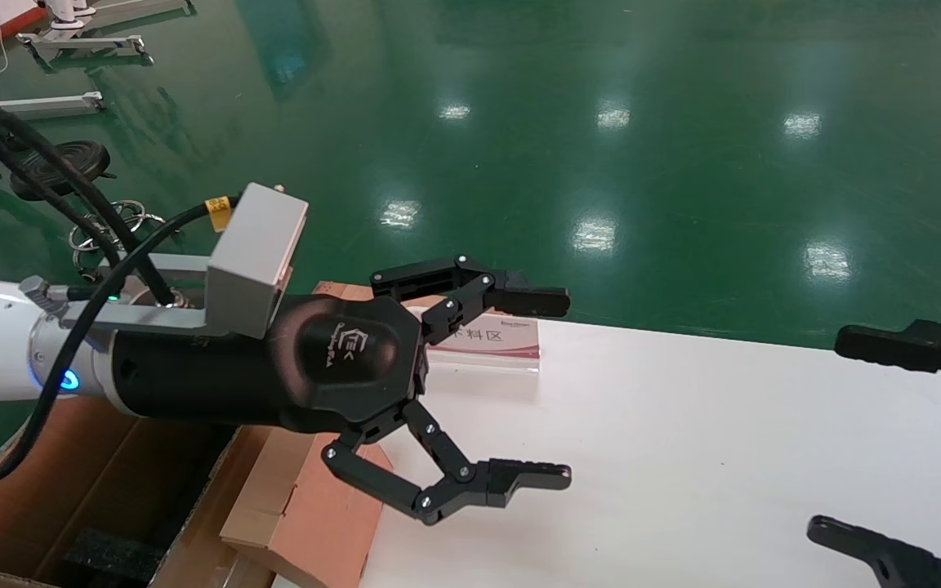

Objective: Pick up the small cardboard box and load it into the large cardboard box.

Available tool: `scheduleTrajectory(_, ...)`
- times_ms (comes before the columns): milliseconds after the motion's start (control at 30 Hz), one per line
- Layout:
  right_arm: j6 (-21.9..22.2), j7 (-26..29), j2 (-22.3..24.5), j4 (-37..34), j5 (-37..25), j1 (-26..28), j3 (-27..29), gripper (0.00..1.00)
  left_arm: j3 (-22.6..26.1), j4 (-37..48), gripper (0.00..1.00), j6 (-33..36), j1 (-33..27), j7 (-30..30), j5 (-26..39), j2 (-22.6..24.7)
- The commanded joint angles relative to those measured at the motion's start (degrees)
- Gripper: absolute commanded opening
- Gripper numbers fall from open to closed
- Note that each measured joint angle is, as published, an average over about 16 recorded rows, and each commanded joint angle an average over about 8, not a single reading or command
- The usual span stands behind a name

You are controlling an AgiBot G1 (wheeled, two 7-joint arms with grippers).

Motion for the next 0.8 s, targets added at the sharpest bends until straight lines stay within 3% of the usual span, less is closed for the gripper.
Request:
scheduleTrajectory(33,0.0,0.0,0.0,0.0,0.0,0.0,0.0,1.0,0.0,0.0,1.0,0.0,0.0,0.0,0.0,0.0)
scheduleTrajectory(500,0.0,0.0,0.0,0.0,0.0,0.0,0.0,1.0,-0.2,0.0,1.0,-1.5,1.2,-1.6,0.4,-1.7)
scheduleTrajectory(667,0.0,0.0,0.0,0.0,0.0,0.0,0.0,1.0,0.9,-1.5,1.0,-3.8,1.5,-7.3,3.3,-5.2)
scheduleTrajectory(800,0.0,0.0,0.0,-0.1,0.0,0.0,-0.1,1.0,3.4,-2.8,1.0,-5.1,-0.7,-15.9,7.8,-8.1)
